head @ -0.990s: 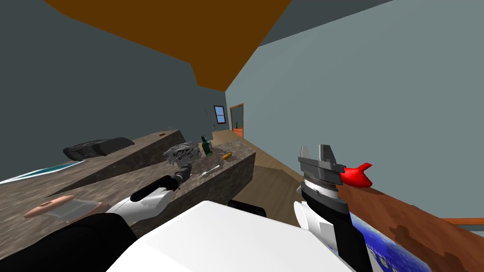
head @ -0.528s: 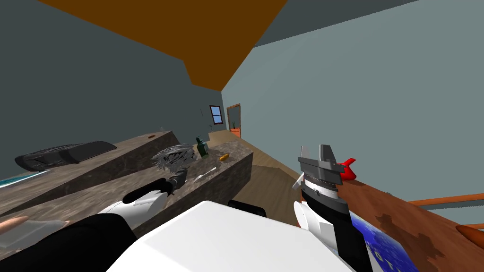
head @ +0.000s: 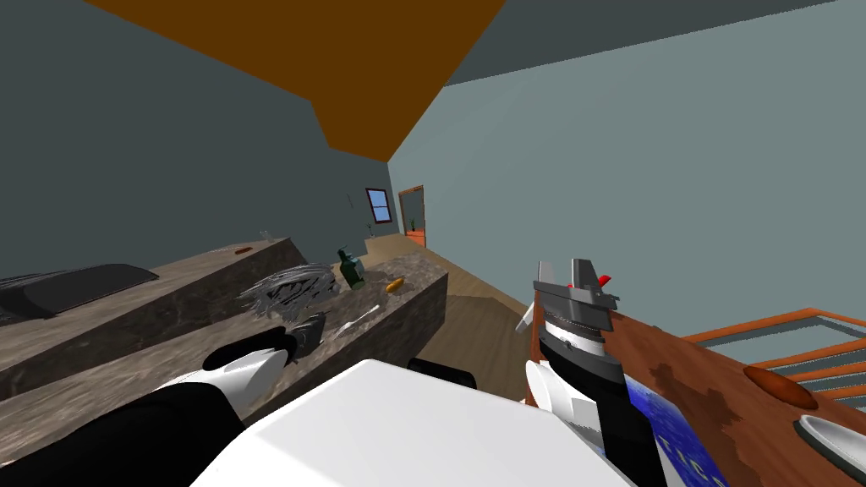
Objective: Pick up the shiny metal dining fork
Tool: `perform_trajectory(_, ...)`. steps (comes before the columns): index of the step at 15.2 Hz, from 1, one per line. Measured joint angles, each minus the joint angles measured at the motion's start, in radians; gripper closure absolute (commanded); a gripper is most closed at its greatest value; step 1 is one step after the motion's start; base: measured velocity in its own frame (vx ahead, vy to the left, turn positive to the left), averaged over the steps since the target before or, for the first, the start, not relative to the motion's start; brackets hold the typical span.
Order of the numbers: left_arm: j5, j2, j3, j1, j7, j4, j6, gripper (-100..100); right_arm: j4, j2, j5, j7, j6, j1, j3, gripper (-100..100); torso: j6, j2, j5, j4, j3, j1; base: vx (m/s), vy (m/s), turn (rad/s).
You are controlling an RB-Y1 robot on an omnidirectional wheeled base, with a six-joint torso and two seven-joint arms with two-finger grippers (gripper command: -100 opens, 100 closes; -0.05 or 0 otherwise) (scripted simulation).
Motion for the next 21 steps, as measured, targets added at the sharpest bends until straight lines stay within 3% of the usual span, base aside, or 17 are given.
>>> perform_trajectory(6,0.049,-0.014,0.048,0.024,0.021,0.001,0.137,-100,0.000,0.000,0.000,0.000,0.000,0.000,0.000,0,0.000,-0.001,0.000,0.000,-0.001,0.000,0.044,0.005,-0.184)
perform_trajectory(21,0.191,-0.038,0.163,0.096,0.059,0.044,0.413,-100,0.000,0.000,0.000,0.000,0.000,0.000,0.000,0,0.000,-0.001,0.000,0.000,0.000,0.000,0.043,0.015,-0.149)
